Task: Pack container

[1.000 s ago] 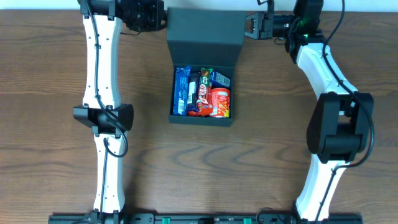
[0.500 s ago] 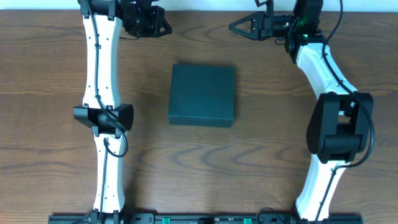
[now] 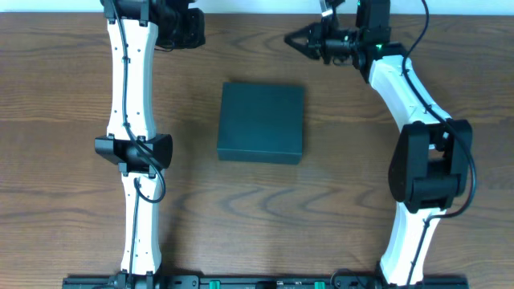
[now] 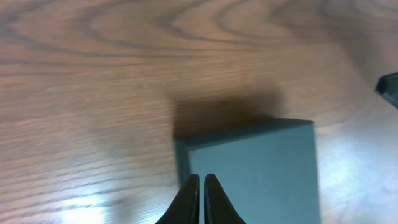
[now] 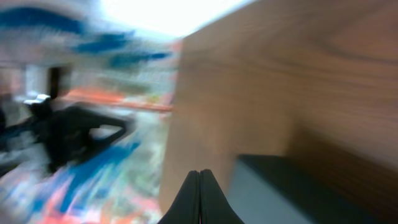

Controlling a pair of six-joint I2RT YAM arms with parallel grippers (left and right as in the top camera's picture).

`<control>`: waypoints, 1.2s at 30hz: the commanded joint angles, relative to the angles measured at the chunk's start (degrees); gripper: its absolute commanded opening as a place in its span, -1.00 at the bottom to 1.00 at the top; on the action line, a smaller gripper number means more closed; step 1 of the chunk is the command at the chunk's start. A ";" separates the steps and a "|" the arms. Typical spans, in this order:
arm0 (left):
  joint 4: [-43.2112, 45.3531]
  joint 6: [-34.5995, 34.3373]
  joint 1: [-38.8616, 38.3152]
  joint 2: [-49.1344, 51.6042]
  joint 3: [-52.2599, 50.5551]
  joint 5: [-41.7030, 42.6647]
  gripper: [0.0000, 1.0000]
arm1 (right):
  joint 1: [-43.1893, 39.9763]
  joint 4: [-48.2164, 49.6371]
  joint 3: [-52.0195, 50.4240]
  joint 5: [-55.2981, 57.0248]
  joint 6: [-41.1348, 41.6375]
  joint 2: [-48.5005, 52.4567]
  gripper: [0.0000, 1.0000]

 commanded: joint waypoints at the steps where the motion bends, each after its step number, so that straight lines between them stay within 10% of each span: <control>1: -4.50 -2.16 0.57 -3.45 1.18 -4.61 -0.88 | -0.81 -8.26 0.24 15.21 -9.70 -3.61 -0.97; 13: -4.48 -2.08 0.02 -24.81 -5.07 -7.65 -0.88 | -1.70 -32.87 0.20 39.69 -46.49 -32.09 -0.97; 19: -4.46 -0.33 -0.81 -35.76 -21.33 -10.56 -0.88 | -3.52 -38.25 -0.04 43.12 -49.27 -42.05 -0.96; 36: 18.49 2.86 -0.74 -99.56 -108.98 -8.24 -0.88 | -0.76 -46.34 -40.61 26.01 -52.48 -69.05 -0.97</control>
